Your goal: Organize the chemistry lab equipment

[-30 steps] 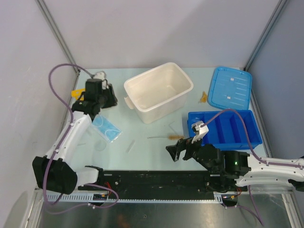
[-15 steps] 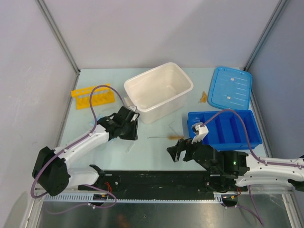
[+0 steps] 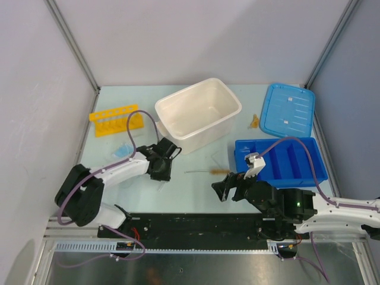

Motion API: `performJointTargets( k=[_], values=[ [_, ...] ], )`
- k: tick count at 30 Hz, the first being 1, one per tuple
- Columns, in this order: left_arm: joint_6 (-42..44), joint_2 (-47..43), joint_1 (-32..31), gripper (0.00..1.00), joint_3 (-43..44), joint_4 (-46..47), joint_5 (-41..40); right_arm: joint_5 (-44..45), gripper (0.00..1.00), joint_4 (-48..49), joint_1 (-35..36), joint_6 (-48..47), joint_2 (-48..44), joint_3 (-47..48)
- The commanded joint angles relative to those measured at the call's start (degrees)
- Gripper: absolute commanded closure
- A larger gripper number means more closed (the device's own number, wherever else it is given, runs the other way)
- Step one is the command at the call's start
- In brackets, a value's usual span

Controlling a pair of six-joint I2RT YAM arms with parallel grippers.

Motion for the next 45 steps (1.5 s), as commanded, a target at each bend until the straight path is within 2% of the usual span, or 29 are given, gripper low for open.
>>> performJointTargets(
  k=[1,6,10,16,23,30,36,45],
  values=[
    [-1.5,3.5,-0.9,0.63,-0.2,1.3,-2.5,2.0,0.05,1.4,0.2,-0.5,0.4,-0.1],
    [-2.1,6.2,-1.5,0.67,-0.7,2.8,-1.7,2.3,0.05,1.2,0.1,-0.7,0.2,-0.1],
    [-2.9,6.4,-1.7,0.78,-1.6,3.7,-0.5,2.2,0.05,1.5,0.2,-1.0,0.1,-0.1],
    [-5.0,1.2,-1.8,0.86,-3.2,4.3,2.6,0.7,0.05,4.4,0.2,-2.8,1.3,-0.1],
    [-10.8,-14.9,-2.7,0.86,-3.8,9.1,10.3,-3.2,0.06,12.1,-0.9,-5.1,6.9,-0.1],
    [-16.3,-29.1,-3.7,0.85,-7.1,18.0,15.6,-18.6,0.18,24.0,-6.8,-6.4,12.9,-0.6],
    [-19.3,-35.3,-3.9,0.84,-10.8,25.5,21.8,-29.2,0.25,35.7,-10.7,-7.6,16.4,-1.2],
    [-21.5,-40.4,-4.0,0.84,-14.6,31.6,25.5,-33.2,0.39,43.0,-12.7,-6.0,22.5,-1.2]
  ],
)
